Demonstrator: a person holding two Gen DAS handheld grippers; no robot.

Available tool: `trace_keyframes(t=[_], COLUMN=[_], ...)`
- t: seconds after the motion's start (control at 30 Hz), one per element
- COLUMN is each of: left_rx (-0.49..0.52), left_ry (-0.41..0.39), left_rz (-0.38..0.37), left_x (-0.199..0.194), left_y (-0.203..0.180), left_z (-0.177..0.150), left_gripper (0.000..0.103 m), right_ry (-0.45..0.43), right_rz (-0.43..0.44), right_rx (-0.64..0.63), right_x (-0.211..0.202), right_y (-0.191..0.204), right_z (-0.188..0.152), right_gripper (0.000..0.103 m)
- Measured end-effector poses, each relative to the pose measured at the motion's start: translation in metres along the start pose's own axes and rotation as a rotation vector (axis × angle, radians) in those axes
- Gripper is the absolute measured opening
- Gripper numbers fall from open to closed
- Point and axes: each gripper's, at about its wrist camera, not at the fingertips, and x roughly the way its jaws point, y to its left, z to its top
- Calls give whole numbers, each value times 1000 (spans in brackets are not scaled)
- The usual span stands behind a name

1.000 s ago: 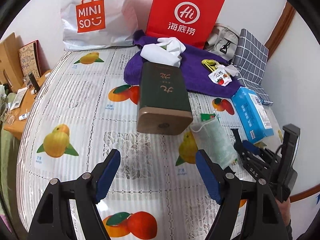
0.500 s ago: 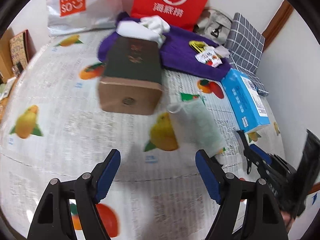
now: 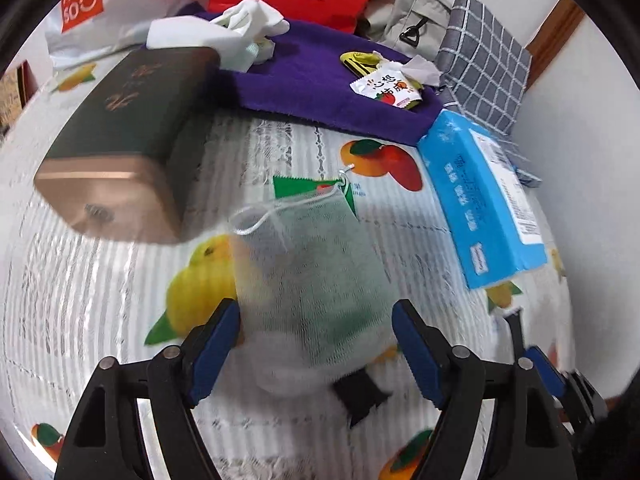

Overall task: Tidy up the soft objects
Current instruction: 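Grasp the white mesh bag with the left tool while the right tool holds the strap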

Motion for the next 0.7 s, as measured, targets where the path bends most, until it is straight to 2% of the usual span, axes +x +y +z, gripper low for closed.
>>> trace_keyframes(t=[0.1, 0.27, 0.4, 0.47, 0.53, 0.57, 0.7], left_rx=[28, 61, 53, 47, 19, 8, 22], left_ry=[-1, -39, -65, -60, -56, -60, -74], left_rz=[74, 159, 193, 174, 117, 97, 82], left_x=[8, 15, 8, 4, -4, -11, -30], left_y=[-13, -26, -23, -18, -10, -6, -3], left_z=[5, 3, 1, 2, 3, 2, -3], left_gripper=[87, 85, 46, 40, 32, 23, 19], right_ry=[2, 22, 41, 41, 37, 37, 34], right_rz=[13, 31, 46, 48, 53, 58, 59], right_rx=[23, 39, 52, 51, 51, 51, 53], right_x=[2, 12, 19, 20, 19, 18, 17], right_y=[-7, -13, -15, -15, -15, -15, -15], right_z=[-2, -8, -13, -15, -16, -17, -20], right_gripper=[21, 21, 22, 22, 22, 22, 22])
